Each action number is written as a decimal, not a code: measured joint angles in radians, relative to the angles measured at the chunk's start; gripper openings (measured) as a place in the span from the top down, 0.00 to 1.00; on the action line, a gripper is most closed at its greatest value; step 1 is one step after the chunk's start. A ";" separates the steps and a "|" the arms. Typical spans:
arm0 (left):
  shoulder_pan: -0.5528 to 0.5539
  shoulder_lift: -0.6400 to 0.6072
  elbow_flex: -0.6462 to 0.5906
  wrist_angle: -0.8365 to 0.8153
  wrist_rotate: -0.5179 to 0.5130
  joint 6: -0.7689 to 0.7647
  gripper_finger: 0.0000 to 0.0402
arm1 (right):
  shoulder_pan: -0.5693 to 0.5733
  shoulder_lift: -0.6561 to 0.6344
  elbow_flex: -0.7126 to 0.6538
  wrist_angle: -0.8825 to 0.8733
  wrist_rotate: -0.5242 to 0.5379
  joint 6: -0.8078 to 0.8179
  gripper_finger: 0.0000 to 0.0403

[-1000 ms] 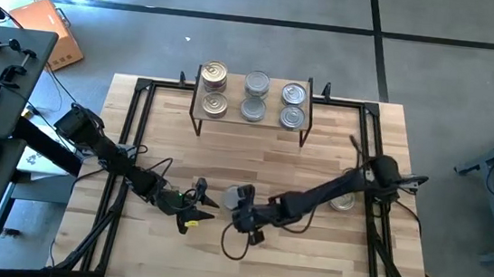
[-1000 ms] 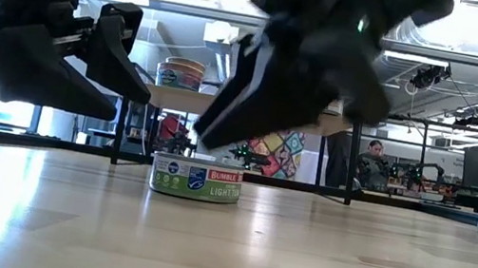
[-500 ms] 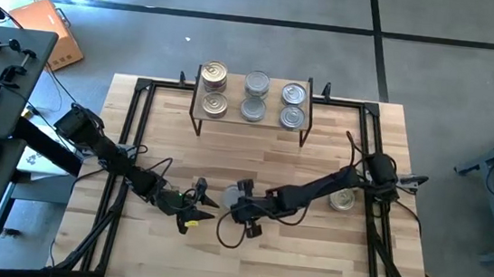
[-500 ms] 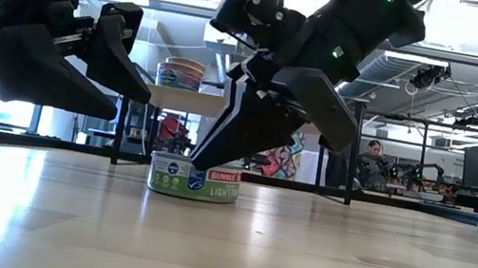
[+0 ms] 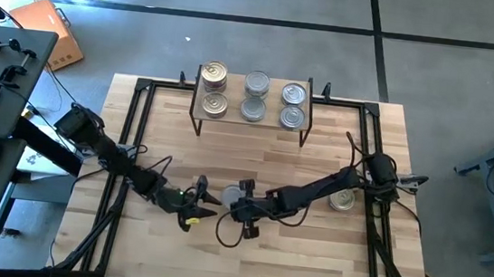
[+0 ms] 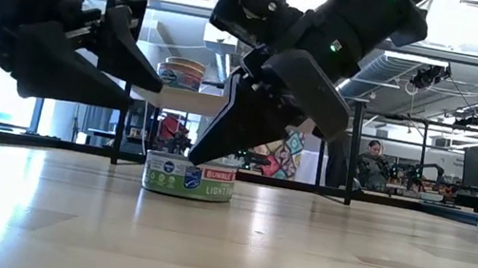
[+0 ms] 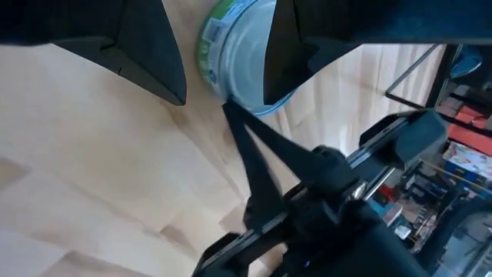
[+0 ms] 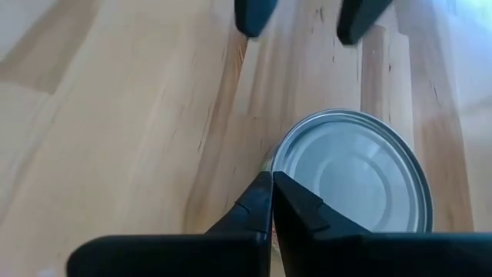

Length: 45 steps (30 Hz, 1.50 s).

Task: Stack canned seafood by type on shelf
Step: Stack the green and white tuna can on top of the green and white tuna can on the shelf

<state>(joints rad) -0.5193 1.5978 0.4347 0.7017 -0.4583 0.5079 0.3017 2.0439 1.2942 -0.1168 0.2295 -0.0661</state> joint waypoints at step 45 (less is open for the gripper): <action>0.055 0.063 0.000 0.048 0.075 -0.026 0.58 | 0.031 0.029 0.024 -0.031 0.134 -0.242 0.99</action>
<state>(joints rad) -0.4641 1.6608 0.4345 0.7498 -0.3832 0.4817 0.3328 2.0728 1.3179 -0.1476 0.3635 -0.3086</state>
